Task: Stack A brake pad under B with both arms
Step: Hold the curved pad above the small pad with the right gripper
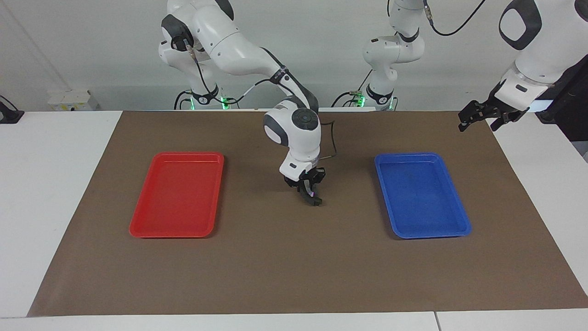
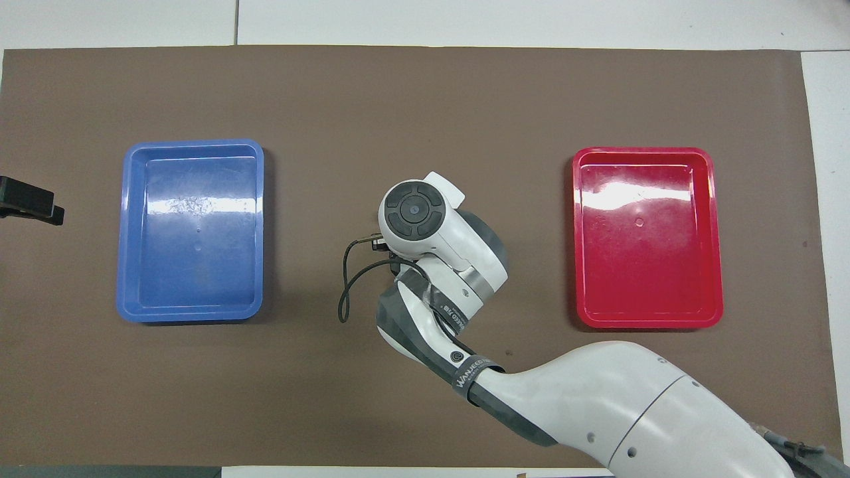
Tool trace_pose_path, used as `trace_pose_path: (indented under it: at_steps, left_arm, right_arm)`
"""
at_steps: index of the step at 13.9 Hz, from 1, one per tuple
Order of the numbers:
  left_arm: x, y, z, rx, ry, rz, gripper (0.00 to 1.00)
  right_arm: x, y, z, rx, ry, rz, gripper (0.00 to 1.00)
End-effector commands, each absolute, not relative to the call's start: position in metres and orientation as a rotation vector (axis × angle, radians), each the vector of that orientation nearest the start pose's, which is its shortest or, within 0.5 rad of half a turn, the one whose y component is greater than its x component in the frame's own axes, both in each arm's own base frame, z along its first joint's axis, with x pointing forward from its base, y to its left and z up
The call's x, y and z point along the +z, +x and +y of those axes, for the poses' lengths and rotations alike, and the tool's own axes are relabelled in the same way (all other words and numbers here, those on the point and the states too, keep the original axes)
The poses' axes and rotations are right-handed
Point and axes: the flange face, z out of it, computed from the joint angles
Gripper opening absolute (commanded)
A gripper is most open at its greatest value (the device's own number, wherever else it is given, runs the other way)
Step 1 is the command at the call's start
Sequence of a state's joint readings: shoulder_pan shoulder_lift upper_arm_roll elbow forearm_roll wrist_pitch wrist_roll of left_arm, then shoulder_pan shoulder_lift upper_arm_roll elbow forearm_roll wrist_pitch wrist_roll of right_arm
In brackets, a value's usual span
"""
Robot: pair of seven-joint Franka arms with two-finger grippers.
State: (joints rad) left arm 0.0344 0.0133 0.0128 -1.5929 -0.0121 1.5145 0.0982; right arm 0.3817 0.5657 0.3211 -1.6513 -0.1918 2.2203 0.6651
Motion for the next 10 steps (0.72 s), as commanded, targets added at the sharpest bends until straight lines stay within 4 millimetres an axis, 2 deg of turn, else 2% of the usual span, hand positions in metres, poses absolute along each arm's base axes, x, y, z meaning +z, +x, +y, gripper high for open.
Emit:
trace_pose_path:
  at_steps: [1, 7, 10]
  left_arm:
    - [0.6, 0.546, 0.022, 0.133, -3.173, 0.053, 1.0]
    - [0.601, 0.545, 0.025, 0.136, -3.172, 0.037, 1.0]
    - [0.601, 0.545, 0.029, 0.136, -3.172, 0.024, 1.0]
  right_arm:
    - [0.304, 0.54, 0.424, -0.07, -3.103, -0.151, 0.0]
    - [0.303, 0.538, 0.427, -0.079, -3.095, -0.16, 0.0]
    - [0.293, 0.535, 0.424, -0.088, -3.085, -0.16, 0.0]
